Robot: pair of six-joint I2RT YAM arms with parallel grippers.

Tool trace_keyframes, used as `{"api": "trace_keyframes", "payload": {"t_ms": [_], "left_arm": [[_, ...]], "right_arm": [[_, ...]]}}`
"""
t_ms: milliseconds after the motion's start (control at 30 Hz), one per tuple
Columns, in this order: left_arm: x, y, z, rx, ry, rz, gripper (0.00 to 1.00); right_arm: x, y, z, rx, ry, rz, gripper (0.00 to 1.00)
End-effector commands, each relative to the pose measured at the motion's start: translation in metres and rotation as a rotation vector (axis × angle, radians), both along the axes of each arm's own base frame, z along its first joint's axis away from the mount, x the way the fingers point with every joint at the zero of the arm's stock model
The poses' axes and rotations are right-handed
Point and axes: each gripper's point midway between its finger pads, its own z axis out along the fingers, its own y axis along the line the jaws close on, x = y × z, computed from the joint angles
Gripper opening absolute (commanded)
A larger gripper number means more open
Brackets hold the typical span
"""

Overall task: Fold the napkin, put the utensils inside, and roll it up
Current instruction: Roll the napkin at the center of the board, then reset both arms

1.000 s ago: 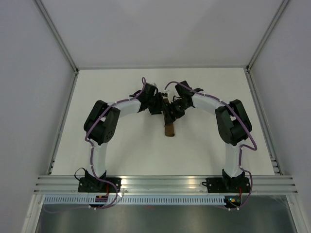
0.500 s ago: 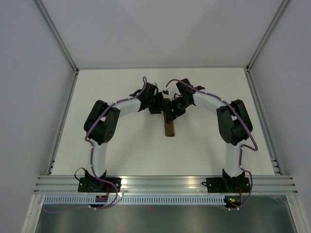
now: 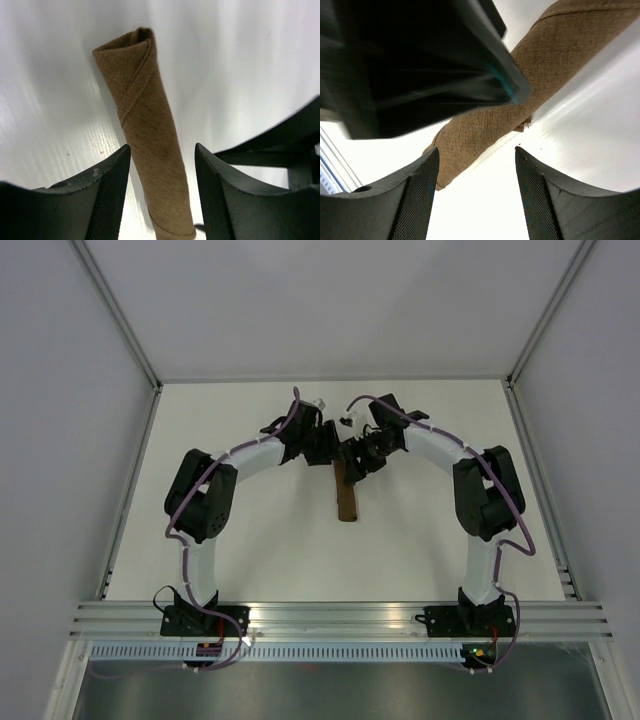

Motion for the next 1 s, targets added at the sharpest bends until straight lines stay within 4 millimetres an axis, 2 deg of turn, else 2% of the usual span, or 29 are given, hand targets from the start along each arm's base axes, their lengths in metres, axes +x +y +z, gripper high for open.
{"api": "trace_keyframes", "payload": {"t_ms": [0,67,100,200,300,333,367,433,467,500,533,567,600,667,700,733,800,967], "left_arm": [[0.02,0.008,0.093,-0.1,-0.196,-0.03,0.6],[0.022,0.023,0.108,-0.097,-0.228,-0.018,0.6],[0.021,0.03,0.126,-0.105,-0.262,-0.011,0.6],[0.014,0.054,0.139,-0.08,-0.279,0.011,0.6],[-0.004,0.077,0.153,-0.042,-0.317,0.04,0.61],[-0.016,0.085,0.159,-0.039,-0.333,0.043,0.61],[-0.021,0.093,0.16,-0.031,-0.344,0.045,0.61],[-0.036,0.104,0.156,-0.018,-0.342,0.046,0.62],[-0.046,0.112,0.168,-0.017,-0.375,0.043,0.62],[-0.052,0.117,0.172,-0.012,-0.392,0.043,0.63],[-0.061,0.122,0.166,0.0,-0.383,0.04,0.63],[-0.071,0.128,0.175,0.011,-0.414,0.029,0.64],[-0.077,0.131,0.176,0.021,-0.422,0.026,0.64],[-0.088,0.137,0.174,0.039,-0.43,0.014,0.64],[-0.096,0.14,0.178,0.037,-0.442,0.013,0.64],[-0.1,0.142,0.175,0.04,-0.44,0.015,0.64],[-0.108,0.144,0.18,0.036,-0.455,0.008,0.65],[-0.114,0.145,0.186,0.032,-0.472,-0.008,0.65]], "right_arm": [[0.013,-0.003,0.047,0.056,-0.1,-0.023,0.68],[0.017,-0.007,0.059,0.072,-0.142,-0.034,0.68],[0.019,-0.014,0.062,0.072,-0.15,-0.05,0.68],[0.025,-0.028,0.081,0.089,-0.201,-0.083,0.68],[0.028,-0.048,0.099,0.092,-0.247,-0.133,0.68],[0.029,-0.054,0.104,0.092,-0.26,-0.148,0.68],[0.028,-0.06,0.118,0.097,-0.293,-0.165,0.68],[0.028,-0.077,0.128,0.094,-0.318,-0.213,0.68],[0.025,-0.083,0.143,0.105,-0.361,-0.226,0.68],[0.023,-0.094,0.141,0.099,-0.361,-0.256,0.69],[0.021,-0.1,0.144,0.1,-0.373,-0.278,0.69],[0.02,-0.111,0.159,0.109,-0.423,-0.305,0.7],[0.016,-0.116,0.155,0.1,-0.419,-0.319,0.7],[0.015,-0.129,0.163,0.069,-0.478,-0.36,0.71],[0.012,-0.133,0.155,0.051,-0.475,-0.369,0.72],[0.011,-0.138,0.159,0.043,-0.503,-0.386,0.72],[0.01,-0.143,0.154,0.037,-0.509,-0.398,0.73],[0.012,-0.15,0.153,0.028,-0.526,-0.418,0.73]]}}
